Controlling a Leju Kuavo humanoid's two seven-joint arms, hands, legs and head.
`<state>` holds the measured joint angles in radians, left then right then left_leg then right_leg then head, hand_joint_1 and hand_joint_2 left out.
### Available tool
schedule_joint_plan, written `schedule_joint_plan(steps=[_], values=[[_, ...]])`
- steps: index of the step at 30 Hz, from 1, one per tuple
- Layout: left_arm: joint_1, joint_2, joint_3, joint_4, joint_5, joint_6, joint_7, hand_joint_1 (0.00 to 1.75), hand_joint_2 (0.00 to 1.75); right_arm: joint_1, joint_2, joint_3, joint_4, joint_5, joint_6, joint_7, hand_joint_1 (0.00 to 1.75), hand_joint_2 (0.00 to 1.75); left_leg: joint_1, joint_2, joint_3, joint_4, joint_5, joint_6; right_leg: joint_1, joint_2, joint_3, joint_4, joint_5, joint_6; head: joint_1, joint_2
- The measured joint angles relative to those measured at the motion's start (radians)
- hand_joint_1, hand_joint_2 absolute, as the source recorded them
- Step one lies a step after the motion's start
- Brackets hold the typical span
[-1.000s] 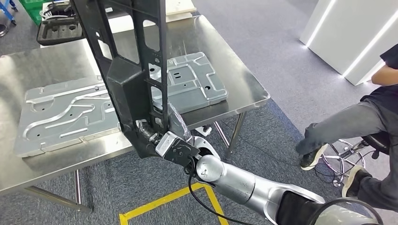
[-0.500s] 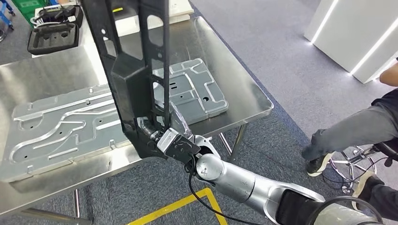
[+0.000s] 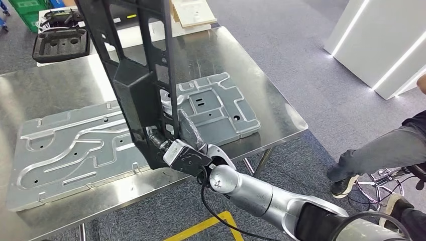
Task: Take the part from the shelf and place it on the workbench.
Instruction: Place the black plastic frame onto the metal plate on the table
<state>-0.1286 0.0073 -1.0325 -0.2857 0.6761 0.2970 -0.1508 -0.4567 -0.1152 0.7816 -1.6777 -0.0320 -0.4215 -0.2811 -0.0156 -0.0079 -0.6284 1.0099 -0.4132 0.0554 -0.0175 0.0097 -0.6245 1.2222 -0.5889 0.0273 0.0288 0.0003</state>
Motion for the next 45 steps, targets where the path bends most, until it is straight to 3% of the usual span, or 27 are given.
schedule_joint_plan(steps=[2, 3, 6, 7, 9, 12, 14, 16, 17, 18, 19, 21, 22, 24, 28, 30, 32, 34, 35, 38, 39, 43, 45], values=[[-0.001, 0.000, -0.001, 0.000, 0.002, -0.004, 0.002, 0.00, 1.75, -0.007, -0.009, 0.000, 0.009, 0.140, -0.039, 0.082, 1.75, 1.75, -0.004, -0.002, 0.007, 0.004, -0.012, 0.005, 0.002, 0.000, -0.059, 0.065, -0.030, 0.001, 0.000, 0.000], [0.000, 0.000, -0.002, 0.000, 0.002, -0.007, 0.003, 0.00, 1.75, -0.014, -0.016, 0.000, 0.015, 0.223, -0.052, 0.133, 1.75, 1.75, -0.006, -0.004, 0.012, 0.008, -0.019, 0.006, 0.004, 0.000, -0.068, 0.051, -0.015, 0.000, 0.000, 0.000], [0.001, 0.000, -0.003, 0.000, 0.002, -0.012, 0.007, 0.00, 1.75, -0.051, -0.040, 0.000, 0.041, 0.424, -0.052, 0.266, 1.75, 1.75, -0.008, -0.007, 0.027, 0.021, -0.042, 0.004, 0.013, 0.000, -0.033, -0.105, 0.108, -0.014, 0.000, 0.000], [-0.001, 0.000, -0.005, 0.000, 0.002, -0.013, 0.008, 0.00, 1.75, -0.068, -0.048, 0.000, 0.055, 0.459, -0.041, 0.295, 1.75, 1.75, -0.008, -0.008, 0.027, 0.024, -0.047, 0.002, 0.017, 0.000, -0.024, -0.144, 0.130, -0.020, 0.001, 0.000], [-0.003, 0.000, -0.012, 0.000, -0.001, -0.017, 0.012, 0.00, 1.75, -0.109, -0.066, 0.000, 0.086, 0.512, 0.002, 0.359, 1.75, 1.75, -0.008, -0.008, 0.025, 0.029, -0.050, -0.005, 0.022, -0.001, -0.021, -0.167, 0.146, -0.029, 0.003, 0.000], [-0.010, 0.004, -0.024, 0.000, 0.008, -0.019, 0.023, 0.00, 1.75, -0.188, -0.095, 0.000, 0.149, 0.578, 0.111, 0.454, 1.75, 1.75, -0.010, -0.008, 0.018, 0.048, -0.062, -0.018, 0.015, -0.003, -0.011, -0.181, 0.158, -0.038, 0.005, 0.000], [-0.031, 0.006, -0.024, 0.001, 0.050, -0.012, 0.059, 0.00, 1.75, -0.247, -0.106, 0.005, 0.201, 0.593, 0.183, 0.441, 1.75, 1.75, -0.003, -0.005, -0.021, 0.122, -0.100, -0.034, 0.010, -0.007, -0.006, -0.186, 0.160, -0.042, 0.005, 0.000], [-0.094, 0.007, -0.021, 0.005, 0.089, -0.027, 0.151, 0.00, 1.75, -0.317, -0.092, 0.022, 0.277, 0.622, 0.227, 0.424, 1.75, 1.75, 0.010, -0.003, -0.096, 0.251, -0.147, -0.052, 0.009, -0.012, -0.006, -0.186, 0.160, -0.044, 0.005, 0.000], [-0.140, 0.008, -0.019, 0.007, 0.098, -0.043, 0.207, 0.00, 1.75, -0.353, -0.072, 0.037, 0.327, 0.645, 0.233, 0.427, 1.75, 1.75, 0.017, -0.002, -0.129, 0.300, -0.156, -0.059, 0.009, -0.016, -0.007, -0.185, 0.160, -0.044, 0.005, 0.000], [-0.190, 0.011, -0.019, 0.009, 0.100, -0.058, 0.253, 0.00, 1.75, -0.388, -0.047, 0.053, 0.385, 0.667, 0.234, 0.435, 1.75, 1.75, 0.022, -0.001, -0.146, 0.312, -0.146, -0.065, 0.008, -0.020, -0.007, -0.184, 0.159, -0.044, 0.005, 0.000], [-0.237, 0.014, -0.019, 0.009, 0.100, -0.069, 0.285, 0.00, 1.75, -0.424, -0.021, 0.071, 0.443, 0.687, 0.236, 0.443, 1.75, 1.75, 0.026, 0.000, -0.144, 0.286, -0.118, -0.069, 0.007, -0.022, -0.006, -0.183, 0.159, -0.043, 0.005, 0.000], [-0.301, 0.017, -0.015, 0.010, 0.102, -0.077, 0.315, 0.00, 1.75, -0.491, 0.024, 0.108, 0.555, 0.728, 0.254, 0.454, 1.75, 1.75, 0.033, 0.001, -0.095, 0.154, -0.037, -0.074, 0.003, -0.024, -0.003, -0.181, 0.156, -0.039, 0.005, 0.000], [-0.316, 0.017, -0.013, 0.010, 0.105, -0.076, 0.317, 0.00, 1.75, -0.520, 0.039, 0.124, 0.599, 0.749, 0.270, 0.459, 1.75, 1.75, 0.033, 0.000, -0.069, 0.087, -0.010, -0.075, 0.001, -0.024, -0.002, -0.181, 0.155, -0.034, 0.005, 0.000], [-0.326, 0.017, -0.012, 0.010, 0.113, -0.074, 0.311, 0.00, 1.75, -0.569, 0.062, 0.151, 0.683, 0.792, 0.315, 0.470, 1.75, 1.75, 0.027, -0.002, -0.044, 0.017, 0.006, -0.066, -0.002, -0.023, -0.006, -0.184, 0.156, -0.022, 0.005, 0.000], [-0.343, 0.016, -0.012, 0.011, 0.129, -0.070, 0.296, 0.00, 1.75, -0.615, 0.088, 0.197, 0.841, 0.865, 0.386, 0.504, 1.75, 1.75, 0.021, -0.011, -0.040, 0.008, 0.019, -0.038, -0.004, -0.024, -0.017, -0.181, 0.149, 0.000, 0.006, 0.000], [-0.347, 0.017, -0.012, 0.011, 0.133, -0.069, 0.296, 0.00, 1.75, -0.631, 0.093, 0.215, 0.896, 0.889, 0.404, 0.513, 1.75, 1.75, 0.022, -0.010, -0.035, 0.004, 0.020, -0.029, -0.003, -0.020, -0.059, -0.103, 0.109, 0.001, 0.006, 0.000], [-0.349, 0.018, -0.012, 0.011, 0.135, -0.070, 0.297, 0.00, 1.75, -0.647, 0.098, 0.238, 0.954, 0.908, 0.432, 0.521, 1.75, 1.75, 0.018, -0.008, -0.035, 0.006, 0.016, -0.021, 0.000, -0.015, -0.133, 0.036, 0.063, -0.001, 0.006, 0.000], [-0.350, 0.018, -0.012, 0.012, 0.140, -0.078, 0.297, 0.00, 1.75, -0.650, 0.100, 0.262, 1.008, 0.921, 0.466, 0.524, 1.75, 1.75, 0.014, -0.009, -0.035, 0.011, 0.011, -0.014, 0.003, -0.012, -0.184, 0.108, 0.064, -0.005, 0.007, 0.000], [-0.350, 0.017, -0.012, 0.012, 0.143, -0.082, 0.296, 0.00, 1.75, -0.650, 0.100, 0.274, 1.033, 0.925, 0.478, 0.522, 1.31, 1.31, 0.012, -0.011, -0.034, 0.015, 0.008, -0.012, 0.006, -0.011, -0.182, 0.085, 0.091, -0.009, 0.007, 0.000], [-0.350, 0.016, -0.011, 0.012, 0.151, -0.088, 0.290, 0.00, 1.75, -0.656, 0.102, 0.295, 1.085, 0.928, 0.485, 0.511, 0.00, 0.00, 0.008, -0.014, -0.036, 0.030, -0.006, -0.013, 0.016, -0.012, -0.111, -0.107, 0.190, -0.030, 0.007, 0.000], [-0.351, 0.016, -0.011, 0.012, 0.152, -0.088, 0.287, 0.00, 1.75, -0.660, 0.105, 0.300, 1.098, 0.929, 0.485, 0.508, 0.00, 0.00, 0.007, -0.014, -0.039, 0.033, -0.008, -0.016, 0.020, -0.012, -0.092, -0.148, 0.202, -0.034, 0.006, 0.000], [-0.350, 0.017, -0.011, 0.015, 0.149, -0.082, 0.287, 0.00, 0.00, -0.663, 0.114, 0.314, 1.143, 0.925, 0.481, 0.499, 0.00, 0.00, 0.008, -0.012, -0.046, 0.037, -0.015, -0.033, 0.021, -0.010, -0.075, -0.181, 0.205, -0.042, 0.006, 0.000], [-0.349, 0.018, -0.011, 0.018, 0.149, -0.074, 0.291, 0.00, 0.00, -0.665, 0.122, 0.316, 1.159, 0.919, 0.474, 0.495, 0.00, 0.00, 0.010, -0.009, -0.072, 0.090, -0.047, -0.046, 0.015, -0.010, -0.067, -0.191, 0.209, -0.047, 0.005, 0.000]])
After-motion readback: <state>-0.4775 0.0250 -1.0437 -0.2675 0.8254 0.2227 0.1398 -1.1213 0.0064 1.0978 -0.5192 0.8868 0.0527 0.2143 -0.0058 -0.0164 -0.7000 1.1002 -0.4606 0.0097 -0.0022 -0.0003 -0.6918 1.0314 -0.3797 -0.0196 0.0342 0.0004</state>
